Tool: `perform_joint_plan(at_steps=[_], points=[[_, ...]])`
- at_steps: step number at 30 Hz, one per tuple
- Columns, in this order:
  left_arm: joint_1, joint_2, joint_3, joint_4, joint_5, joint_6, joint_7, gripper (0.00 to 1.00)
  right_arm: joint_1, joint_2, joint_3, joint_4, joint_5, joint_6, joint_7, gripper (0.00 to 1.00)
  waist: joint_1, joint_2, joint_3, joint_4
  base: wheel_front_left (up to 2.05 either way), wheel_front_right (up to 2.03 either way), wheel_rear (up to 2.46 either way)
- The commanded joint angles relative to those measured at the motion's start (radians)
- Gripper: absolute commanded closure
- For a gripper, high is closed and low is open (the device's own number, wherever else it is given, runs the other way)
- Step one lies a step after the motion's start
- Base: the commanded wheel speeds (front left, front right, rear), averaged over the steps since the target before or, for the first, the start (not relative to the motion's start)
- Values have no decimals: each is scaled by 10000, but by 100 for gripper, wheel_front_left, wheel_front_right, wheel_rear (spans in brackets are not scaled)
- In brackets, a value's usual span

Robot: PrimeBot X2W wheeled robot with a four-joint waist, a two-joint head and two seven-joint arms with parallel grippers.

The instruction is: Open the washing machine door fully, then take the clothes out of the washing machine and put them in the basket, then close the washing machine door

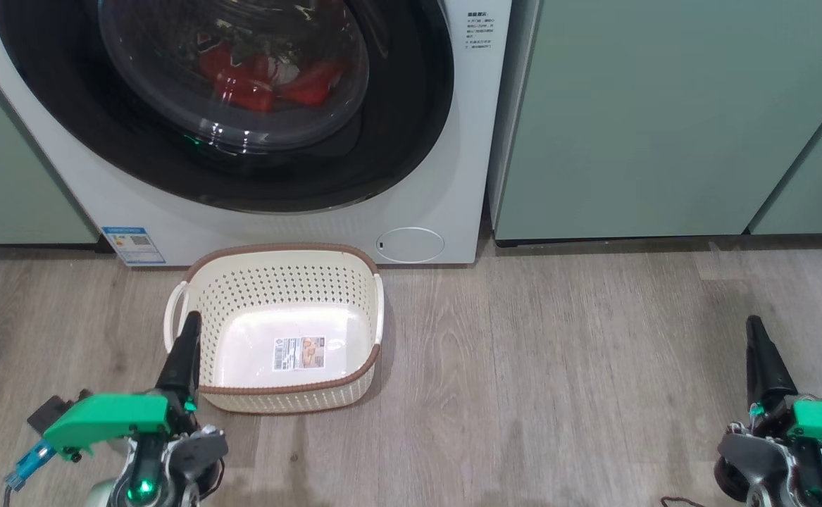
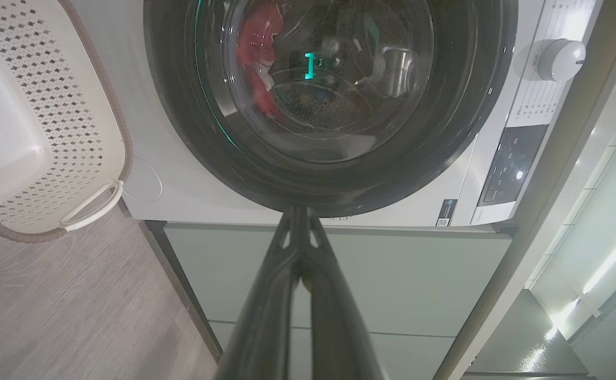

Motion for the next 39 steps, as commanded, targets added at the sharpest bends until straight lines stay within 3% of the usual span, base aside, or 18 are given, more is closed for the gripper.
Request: perform_joint_plan(at_steps=[1, 39], points=[[-253, 66, 284, -355, -43, -67, 58, 100, -104, -171, 217, -420, 62, -6, 58, 100, 0, 0, 0, 0, 0, 0, 0], [-252, 66, 284, -355, -43, -67, 58, 100, -104, -171, 217, -420, 62, -6, 58, 100, 0, 0, 0, 0, 0, 0, 0]])
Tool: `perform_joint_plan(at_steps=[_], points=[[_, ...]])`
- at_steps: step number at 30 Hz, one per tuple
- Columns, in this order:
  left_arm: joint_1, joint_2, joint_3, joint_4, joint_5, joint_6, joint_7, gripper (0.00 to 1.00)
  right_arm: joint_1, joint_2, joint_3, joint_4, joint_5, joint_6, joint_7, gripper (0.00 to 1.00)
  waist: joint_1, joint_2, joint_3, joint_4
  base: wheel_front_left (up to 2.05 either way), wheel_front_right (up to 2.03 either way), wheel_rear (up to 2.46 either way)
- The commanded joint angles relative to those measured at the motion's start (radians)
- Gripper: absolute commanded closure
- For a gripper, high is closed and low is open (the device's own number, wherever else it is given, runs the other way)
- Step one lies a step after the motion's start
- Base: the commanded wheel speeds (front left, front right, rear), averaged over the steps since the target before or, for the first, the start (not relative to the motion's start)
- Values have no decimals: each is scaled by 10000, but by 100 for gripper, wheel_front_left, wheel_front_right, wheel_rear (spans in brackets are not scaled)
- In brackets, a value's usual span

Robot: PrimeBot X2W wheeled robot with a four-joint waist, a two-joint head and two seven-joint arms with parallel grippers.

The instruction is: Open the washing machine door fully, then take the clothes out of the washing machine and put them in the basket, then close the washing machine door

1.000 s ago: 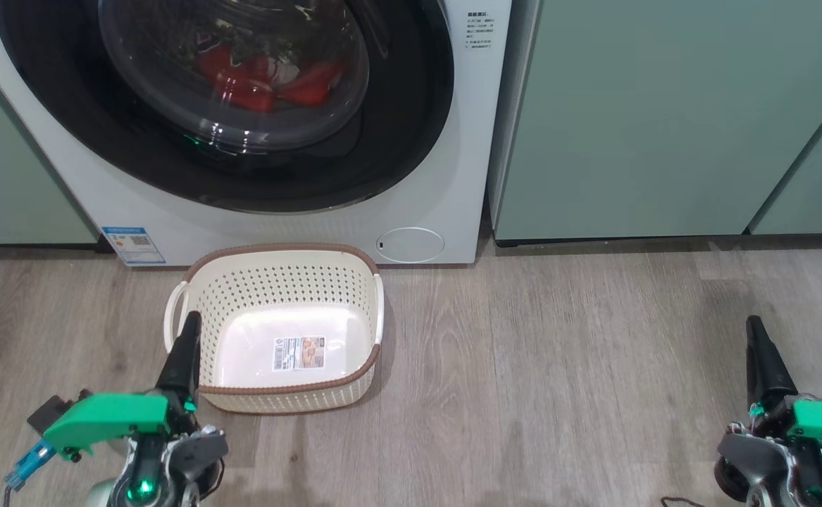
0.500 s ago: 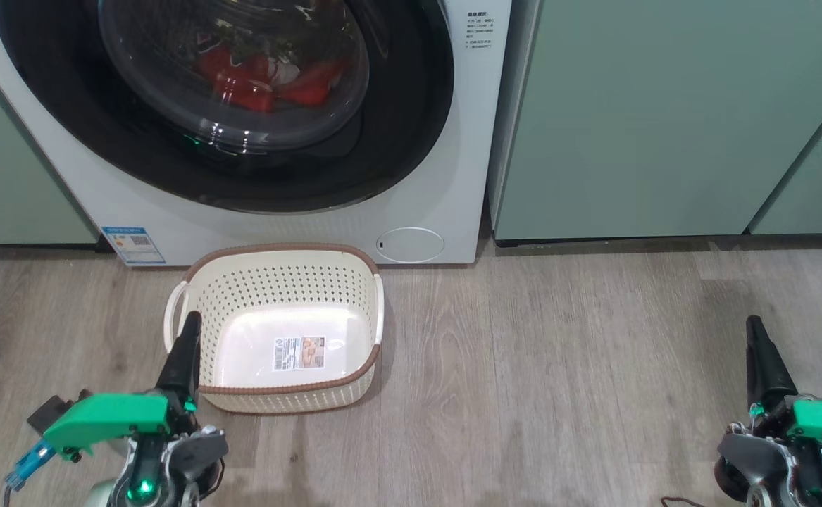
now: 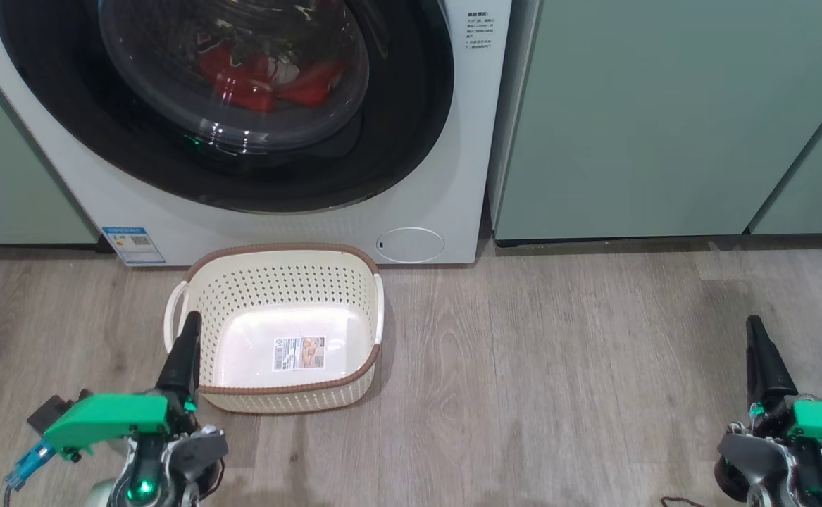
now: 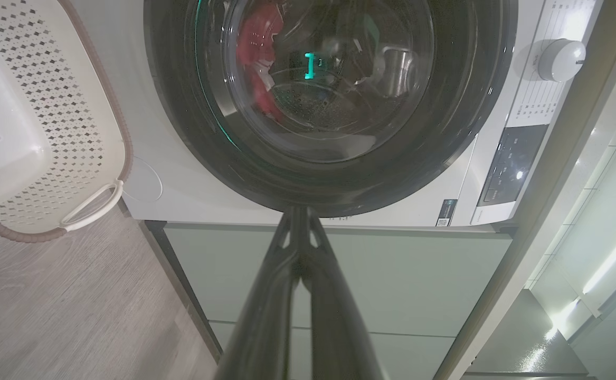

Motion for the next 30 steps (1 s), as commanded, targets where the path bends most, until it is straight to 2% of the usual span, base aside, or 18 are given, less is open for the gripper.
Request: perform_joint_plan(at_steps=[1, 2, 3, 6, 20, 30], points=[[-252, 66, 284, -354, -43, -67, 58, 100, -104, -171, 217, -420, 62, -6, 58, 100, 0, 0, 0, 0, 0, 0, 0], [-252, 66, 284, -354, -43, -67, 58, 0, -104, -171, 217, -420, 62, -6, 58, 0, 0, 0, 0, 0, 0, 0, 0], [2, -4, -1, 36, 3, 7, -6, 0, -1, 7, 2, 36, 0, 0, -4, 0, 0, 0, 1, 0, 0, 0, 0], [225, -46, -15, 529, 0, 10, -4, 0, 119, 56, 12, 566, 0, 2, -2, 0, 0, 0, 1, 0, 0, 0, 0], [78, -33, -92, 436, 344, 1, -416, 0, 92, 30, 239, 357, -224, 1, -415, 0, 0, 0, 35, 11, 0, 0, 0], [-2, -24, -67, 116, 1399, -5, -710, 0, 39, 12, 310, 106, -1225, 0, -709, 0, 0, 0, 59, 21, 0, 0, 0]])
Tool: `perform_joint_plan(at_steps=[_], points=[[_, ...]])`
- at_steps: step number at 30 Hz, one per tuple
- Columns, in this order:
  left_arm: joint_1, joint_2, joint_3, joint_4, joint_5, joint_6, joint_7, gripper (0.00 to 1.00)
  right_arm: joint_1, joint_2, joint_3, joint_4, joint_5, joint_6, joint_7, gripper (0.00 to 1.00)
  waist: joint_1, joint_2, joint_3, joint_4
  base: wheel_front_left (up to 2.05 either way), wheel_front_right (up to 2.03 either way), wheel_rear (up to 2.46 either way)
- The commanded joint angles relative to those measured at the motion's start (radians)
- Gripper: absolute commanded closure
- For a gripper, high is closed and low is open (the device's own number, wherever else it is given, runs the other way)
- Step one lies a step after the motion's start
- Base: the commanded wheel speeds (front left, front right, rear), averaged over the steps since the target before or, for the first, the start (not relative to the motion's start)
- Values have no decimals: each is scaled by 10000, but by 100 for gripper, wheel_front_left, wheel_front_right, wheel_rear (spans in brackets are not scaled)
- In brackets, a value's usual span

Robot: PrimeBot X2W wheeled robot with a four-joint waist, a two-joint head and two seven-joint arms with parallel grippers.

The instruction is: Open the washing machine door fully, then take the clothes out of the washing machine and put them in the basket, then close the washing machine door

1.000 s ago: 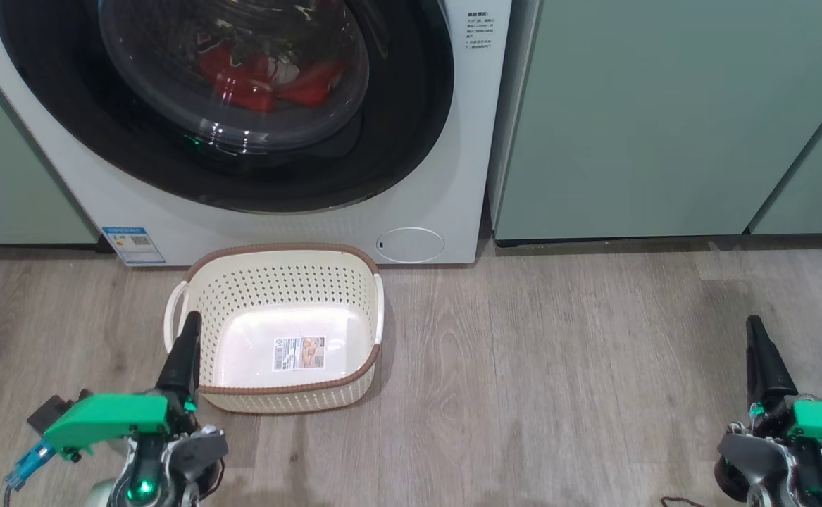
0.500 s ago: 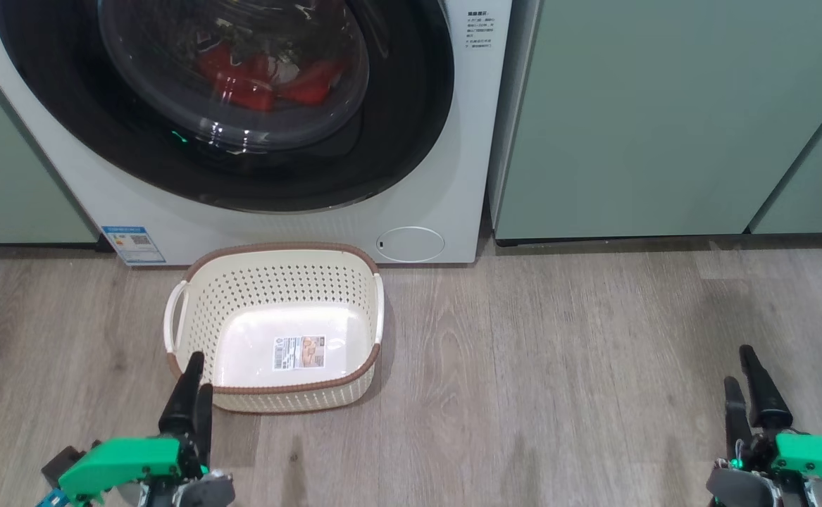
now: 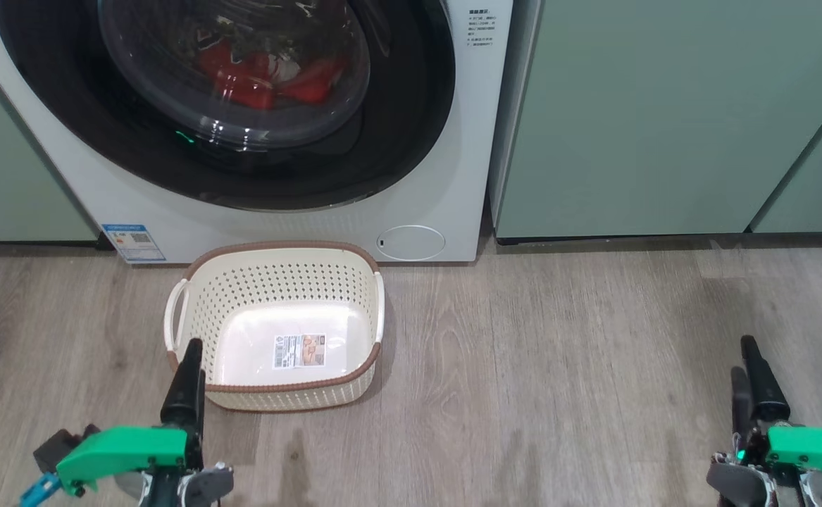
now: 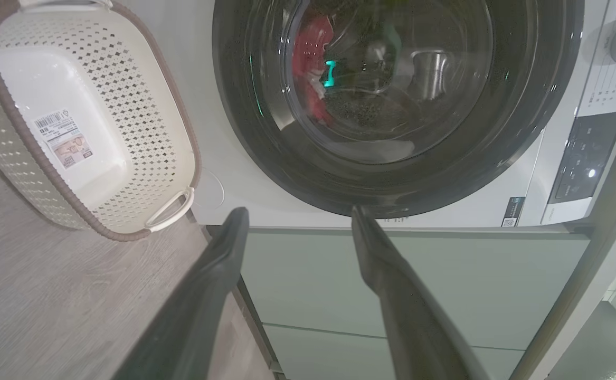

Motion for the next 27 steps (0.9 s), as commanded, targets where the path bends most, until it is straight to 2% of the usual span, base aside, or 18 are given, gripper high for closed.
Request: perform_joint_plan(at_steps=[1, 11, 27], points=[[-567, 68, 35, -406, 218, -17, -89, 0, -380, -59, 53, -418, -178, -1, -105, 0, 0, 0, 2, 1, 0, 0, 0], [-629, 77, 7, -766, 1599, -23, -384, 0, -426, -77, 134, -773, -1552, -2, -400, 0, 0, 0, 30, 10, 0, 0, 0], [-718, 92, -134, -1219, 4513, 65, -885, 0, -475, -108, 391, -1192, -4829, -3, -901, 0, 0, 0, 84, 28, 0, 0, 0]])
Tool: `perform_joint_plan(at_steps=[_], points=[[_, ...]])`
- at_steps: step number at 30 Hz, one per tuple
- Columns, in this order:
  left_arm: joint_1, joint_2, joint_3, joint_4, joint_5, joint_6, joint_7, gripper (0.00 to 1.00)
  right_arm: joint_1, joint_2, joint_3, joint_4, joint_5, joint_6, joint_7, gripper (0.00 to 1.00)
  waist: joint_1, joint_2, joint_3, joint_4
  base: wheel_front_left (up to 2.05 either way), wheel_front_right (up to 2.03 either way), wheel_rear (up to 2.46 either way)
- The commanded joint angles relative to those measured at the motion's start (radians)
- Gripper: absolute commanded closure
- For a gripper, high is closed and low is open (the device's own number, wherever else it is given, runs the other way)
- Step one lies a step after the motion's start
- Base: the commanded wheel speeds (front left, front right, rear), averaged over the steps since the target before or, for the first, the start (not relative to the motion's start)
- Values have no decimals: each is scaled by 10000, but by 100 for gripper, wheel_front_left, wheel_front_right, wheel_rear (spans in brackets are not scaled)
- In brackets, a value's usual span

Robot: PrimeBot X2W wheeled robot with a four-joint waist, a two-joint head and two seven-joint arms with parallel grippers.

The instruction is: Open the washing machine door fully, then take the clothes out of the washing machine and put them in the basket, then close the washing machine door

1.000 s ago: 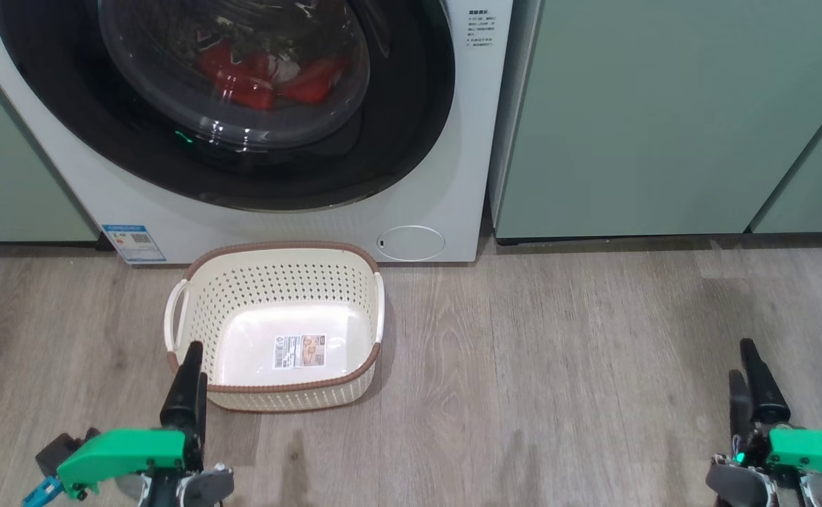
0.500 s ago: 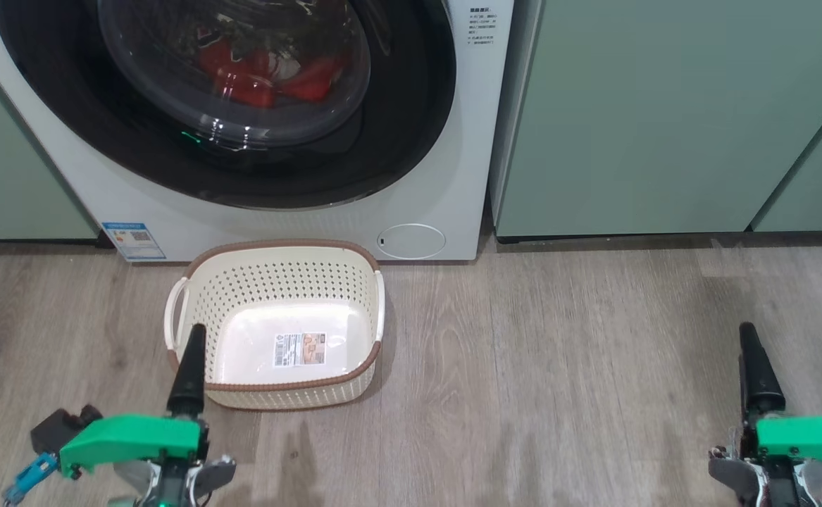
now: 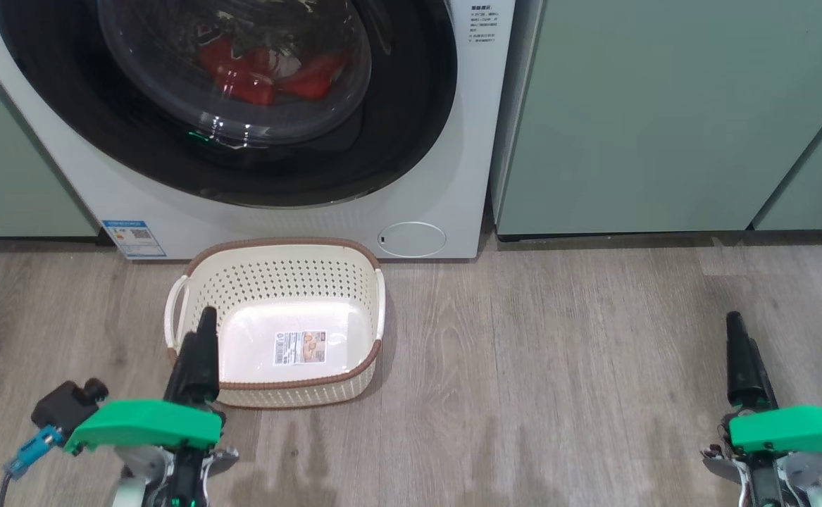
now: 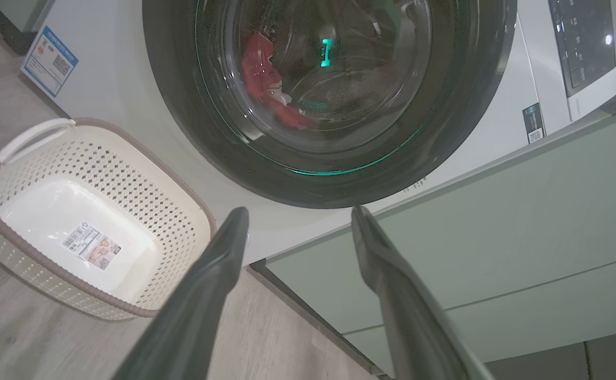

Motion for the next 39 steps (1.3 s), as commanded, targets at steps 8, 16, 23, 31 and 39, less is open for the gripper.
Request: perform_joint_plan(at_steps=[8, 16, 23, 31, 39], points=[[-585, 93, -26, -615, 1806, 318, -380, 0, -468, -118, 237, -640, -1764, -4, -382, 0, 0, 0, 38, 30, 0, 0, 0], [-625, 100, -170, -701, 3124, 528, -616, 0, -450, -133, 369, -767, -2956, -4, -618, 0, 0, 0, 33, 49, 0, 0, 0], [-681, 106, -238, -804, 3963, 640, -792, 0, -470, -144, 420, -848, -3830, -4, -795, 0, 0, 0, 35, 63, 0, 0, 0], [-732, 139, -349, -856, 5030, 760, -1028, 0, -478, -158, 500, -935, -4976, -5, -1031, 0, 0, 0, 50, 88, 0, 0, 0], [-794, 152, -402, -759, 5916, 770, -1263, 0, -464, -173, 592, -999, -5982, -5, -1266, 0, 0, 0, 52, 124, 0, 0, 0]])
